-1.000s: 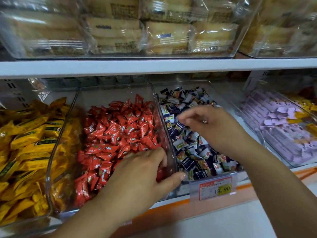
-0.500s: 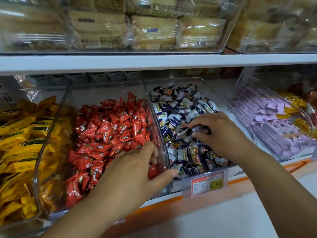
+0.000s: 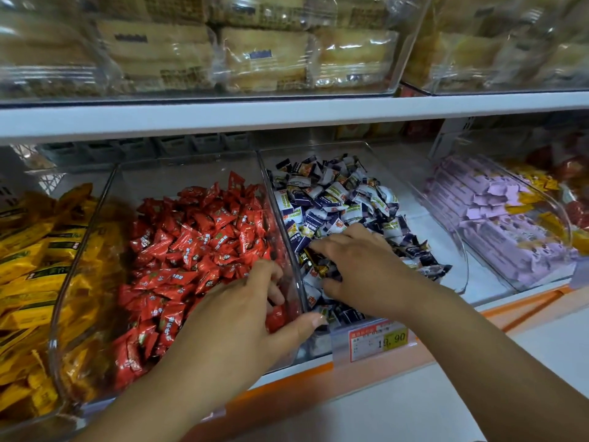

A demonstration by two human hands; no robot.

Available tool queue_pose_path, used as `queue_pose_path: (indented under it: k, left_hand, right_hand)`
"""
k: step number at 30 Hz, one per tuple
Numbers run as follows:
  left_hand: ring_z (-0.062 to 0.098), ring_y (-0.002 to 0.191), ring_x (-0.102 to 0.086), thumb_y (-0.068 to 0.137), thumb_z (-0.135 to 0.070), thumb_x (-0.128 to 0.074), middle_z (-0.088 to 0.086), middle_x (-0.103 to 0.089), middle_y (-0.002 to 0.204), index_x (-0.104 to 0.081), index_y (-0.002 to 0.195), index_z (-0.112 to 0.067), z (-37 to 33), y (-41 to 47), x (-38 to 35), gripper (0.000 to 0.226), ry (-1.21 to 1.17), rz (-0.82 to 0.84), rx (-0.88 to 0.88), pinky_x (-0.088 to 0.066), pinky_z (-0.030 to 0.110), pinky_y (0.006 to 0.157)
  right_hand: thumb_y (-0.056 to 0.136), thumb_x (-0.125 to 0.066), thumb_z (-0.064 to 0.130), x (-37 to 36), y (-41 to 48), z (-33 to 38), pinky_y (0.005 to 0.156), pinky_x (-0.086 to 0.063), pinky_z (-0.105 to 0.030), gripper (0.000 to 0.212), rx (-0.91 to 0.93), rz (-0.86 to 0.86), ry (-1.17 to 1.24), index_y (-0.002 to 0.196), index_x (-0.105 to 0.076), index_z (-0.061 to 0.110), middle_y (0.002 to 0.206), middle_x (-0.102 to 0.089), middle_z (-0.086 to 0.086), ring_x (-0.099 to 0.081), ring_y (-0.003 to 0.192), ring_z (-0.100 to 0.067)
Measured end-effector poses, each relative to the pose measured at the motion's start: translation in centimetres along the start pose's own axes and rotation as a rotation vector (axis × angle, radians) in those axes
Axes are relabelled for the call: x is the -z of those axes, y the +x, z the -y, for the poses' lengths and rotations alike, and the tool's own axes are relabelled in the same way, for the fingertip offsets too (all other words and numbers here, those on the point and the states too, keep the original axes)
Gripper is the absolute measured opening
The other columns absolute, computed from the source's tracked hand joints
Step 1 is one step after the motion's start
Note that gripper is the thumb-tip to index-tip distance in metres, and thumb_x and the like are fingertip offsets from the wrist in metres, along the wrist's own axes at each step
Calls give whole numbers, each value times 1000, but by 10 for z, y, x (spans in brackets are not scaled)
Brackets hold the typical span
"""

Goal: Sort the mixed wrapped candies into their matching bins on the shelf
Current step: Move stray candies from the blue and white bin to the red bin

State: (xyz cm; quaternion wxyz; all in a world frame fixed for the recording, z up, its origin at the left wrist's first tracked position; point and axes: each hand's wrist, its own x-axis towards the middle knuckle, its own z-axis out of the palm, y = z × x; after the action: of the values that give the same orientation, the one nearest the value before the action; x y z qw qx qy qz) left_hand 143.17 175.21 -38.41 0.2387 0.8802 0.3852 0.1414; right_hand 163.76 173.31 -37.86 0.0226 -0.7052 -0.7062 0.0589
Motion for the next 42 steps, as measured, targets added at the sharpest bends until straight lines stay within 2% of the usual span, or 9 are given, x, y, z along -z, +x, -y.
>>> queue_pose_path:
  k: [6,11,16,22,29,32,37,40,42]
  left_hand:
    - [-9,97,-49,60,-88,-22,-31,-48,102,-22,116,-46,-2,0,1,70,5,14,7,-45,20,85]
    - [-9,97,-50,60,-88,-24,-30,-49,102,-23,117,-46,-4,0,2,71,2,21,31,-45,19,85]
    - [-7,97,-50,59,-88,-25,-29,-51,101,-26,117,-44,-5,0,3,72,0,24,44,-45,21,86]
    - [-8,98,-50,59,-88,-25,-29,-50,103,-26,119,-44,-5,-1,4,74,-12,16,39,-45,22,87]
    - [-4,96,-55,68,-87,-36,-28,-50,106,-29,122,-52,-2,-2,7,65,-239,-169,24,-46,17,70]
    - [2,93,-59,77,-75,-46,-22,-55,102,-34,128,-46,-1,-1,10,60,-372,-309,-2,-43,13,69]
    - [-3,89,-60,84,-67,-51,-26,-60,99,-48,118,-51,-3,-1,10,38,-308,-298,-74,-43,12,70]
    - [7,78,-62,92,-56,-42,-18,-63,88,-53,107,-45,-1,-3,9,22,-293,-330,-73,-45,20,62]
    - [9,74,-60,91,-47,-40,-19,-63,84,-55,98,-39,-1,-4,10,19,-327,-340,-33,-43,18,57]
  right_hand:
    - [94,-57,40,3,1,7,94,-23,-27,53,-55,-83,338,143,-35,40,110,-45,21,-25,110,-7]
    - [83,-74,30,0,5,6,100,-35,-35,41,-80,-105,581,111,-47,44,95,-56,20,-42,106,-9]
    - [82,-69,11,-1,2,7,88,-40,-28,34,-54,-124,584,109,-63,30,100,-54,14,-51,99,-10]
    - [87,-70,26,4,-1,5,73,-42,-7,20,-48,-153,718,103,-60,30,96,-65,17,-58,89,7]
    - [92,-60,28,32,-9,-2,81,-51,-30,18,9,-246,816,103,-64,42,99,-55,-1,-63,91,-16]
    - [86,-69,20,48,-21,9,80,-48,-22,31,113,-194,816,105,-66,44,97,-51,9,-60,87,-9]
    - [84,-71,8,48,-26,35,80,-50,-19,36,247,-139,797,111,-69,33,95,-60,12,-59,84,-5]
    - [91,-62,8,49,-19,24,79,-55,-25,31,100,-212,979,107,-67,34,95,-70,9,-66,85,-7]
    - [95,-58,13,45,-12,9,74,-53,-23,24,-3,-237,908,104,-68,32,90,-72,10,-67,81,-4]
